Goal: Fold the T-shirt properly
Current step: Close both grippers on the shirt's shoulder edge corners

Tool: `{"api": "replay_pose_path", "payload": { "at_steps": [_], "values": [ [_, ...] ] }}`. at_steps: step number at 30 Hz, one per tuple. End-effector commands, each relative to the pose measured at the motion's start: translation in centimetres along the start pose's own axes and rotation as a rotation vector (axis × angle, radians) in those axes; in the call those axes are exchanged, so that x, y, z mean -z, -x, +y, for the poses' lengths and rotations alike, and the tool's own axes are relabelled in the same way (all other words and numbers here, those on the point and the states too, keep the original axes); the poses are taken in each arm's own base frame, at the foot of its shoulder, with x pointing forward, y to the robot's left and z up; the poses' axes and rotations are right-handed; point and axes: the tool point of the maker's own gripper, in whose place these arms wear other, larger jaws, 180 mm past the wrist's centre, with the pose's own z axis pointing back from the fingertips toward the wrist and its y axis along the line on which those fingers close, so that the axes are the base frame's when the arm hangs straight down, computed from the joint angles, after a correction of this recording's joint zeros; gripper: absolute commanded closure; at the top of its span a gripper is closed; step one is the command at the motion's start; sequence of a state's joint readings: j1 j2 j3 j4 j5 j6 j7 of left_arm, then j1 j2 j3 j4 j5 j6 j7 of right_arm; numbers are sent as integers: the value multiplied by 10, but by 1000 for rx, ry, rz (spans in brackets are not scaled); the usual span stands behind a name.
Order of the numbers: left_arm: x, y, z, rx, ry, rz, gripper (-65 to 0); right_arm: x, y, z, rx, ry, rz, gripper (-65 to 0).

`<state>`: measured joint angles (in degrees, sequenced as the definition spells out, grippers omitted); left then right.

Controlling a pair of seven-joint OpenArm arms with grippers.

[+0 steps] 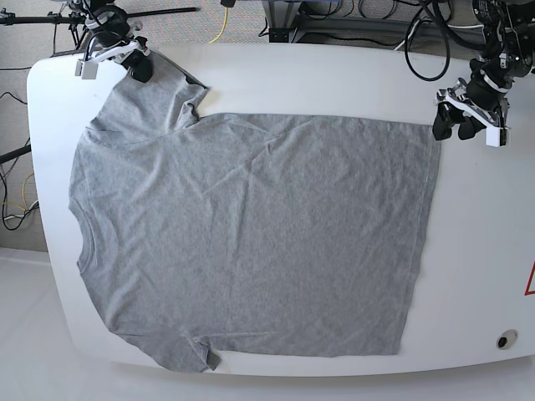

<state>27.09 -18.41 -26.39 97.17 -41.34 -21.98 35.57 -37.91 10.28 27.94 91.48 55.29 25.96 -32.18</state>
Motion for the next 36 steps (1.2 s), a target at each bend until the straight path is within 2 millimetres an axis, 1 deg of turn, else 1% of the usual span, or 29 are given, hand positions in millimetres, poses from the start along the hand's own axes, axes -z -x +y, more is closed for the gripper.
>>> {"api": "replay_pose_path", "payload": {
  "at_steps": [1,4,6,10,20,30,36],
  "values": [
    [-1,-11,3,16,-5,-29,-358,-3,1,-1,-19,7,16,-11],
    [2,-10,3,13,-10,-26,-360,-3,1,-1,-19,6,17,-1],
    [4,-9,-1,26,8,-12,-370,-3,1,-2,-16,7,12,-9],
    [7,-9,-3,22,13,-11,-370,-2,0,-1,-16,5,12,-6],
    [15,-10,5,-16,5,-13,-371,-3,1,-2,-18,8,12,-14],
    [27,1,3,-65,39,20,-376,-3,-1,-1,-19,5,3,-12],
    [26,3,6,-56,20,26,-376,-4,-1,-1,-18,7,3,-5]
  ]
}}
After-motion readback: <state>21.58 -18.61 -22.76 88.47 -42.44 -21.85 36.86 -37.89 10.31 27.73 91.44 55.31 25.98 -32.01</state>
